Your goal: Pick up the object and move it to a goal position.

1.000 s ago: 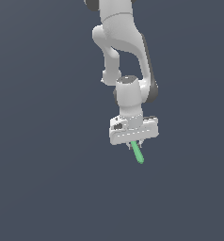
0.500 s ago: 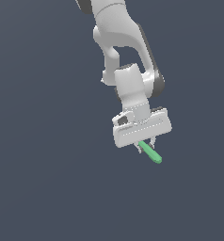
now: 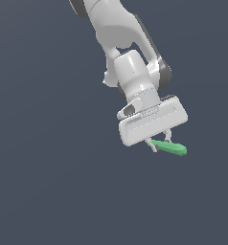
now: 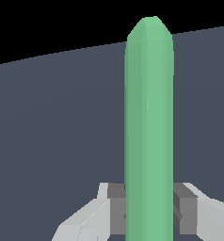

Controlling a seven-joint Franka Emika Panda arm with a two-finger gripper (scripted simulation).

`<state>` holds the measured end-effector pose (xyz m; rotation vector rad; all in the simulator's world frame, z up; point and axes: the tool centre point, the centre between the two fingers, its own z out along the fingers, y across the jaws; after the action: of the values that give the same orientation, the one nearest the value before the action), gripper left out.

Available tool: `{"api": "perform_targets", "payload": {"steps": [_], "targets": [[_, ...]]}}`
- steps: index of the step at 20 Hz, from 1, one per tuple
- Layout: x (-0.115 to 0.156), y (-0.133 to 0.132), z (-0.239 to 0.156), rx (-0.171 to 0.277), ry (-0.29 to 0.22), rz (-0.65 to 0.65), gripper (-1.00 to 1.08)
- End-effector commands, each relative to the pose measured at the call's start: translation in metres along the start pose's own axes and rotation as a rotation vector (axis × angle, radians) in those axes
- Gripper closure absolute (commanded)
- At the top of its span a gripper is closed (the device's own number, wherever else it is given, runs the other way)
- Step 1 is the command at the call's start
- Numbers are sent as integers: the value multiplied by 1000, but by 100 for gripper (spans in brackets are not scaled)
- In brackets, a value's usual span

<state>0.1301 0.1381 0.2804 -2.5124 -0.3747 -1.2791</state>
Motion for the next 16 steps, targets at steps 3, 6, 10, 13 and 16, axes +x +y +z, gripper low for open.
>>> {"api": "perform_targets", "payload": {"steps": [3, 6, 10, 13, 16], "targets": [[33, -10, -15, 35, 93, -32, 108], [54, -16, -27, 59, 155, -54, 108], [81, -26, -46, 93, 241, -85, 108], [99, -34, -61, 118, 302, -107, 108], [113, -40, -75, 140, 354, -126, 108]]}}
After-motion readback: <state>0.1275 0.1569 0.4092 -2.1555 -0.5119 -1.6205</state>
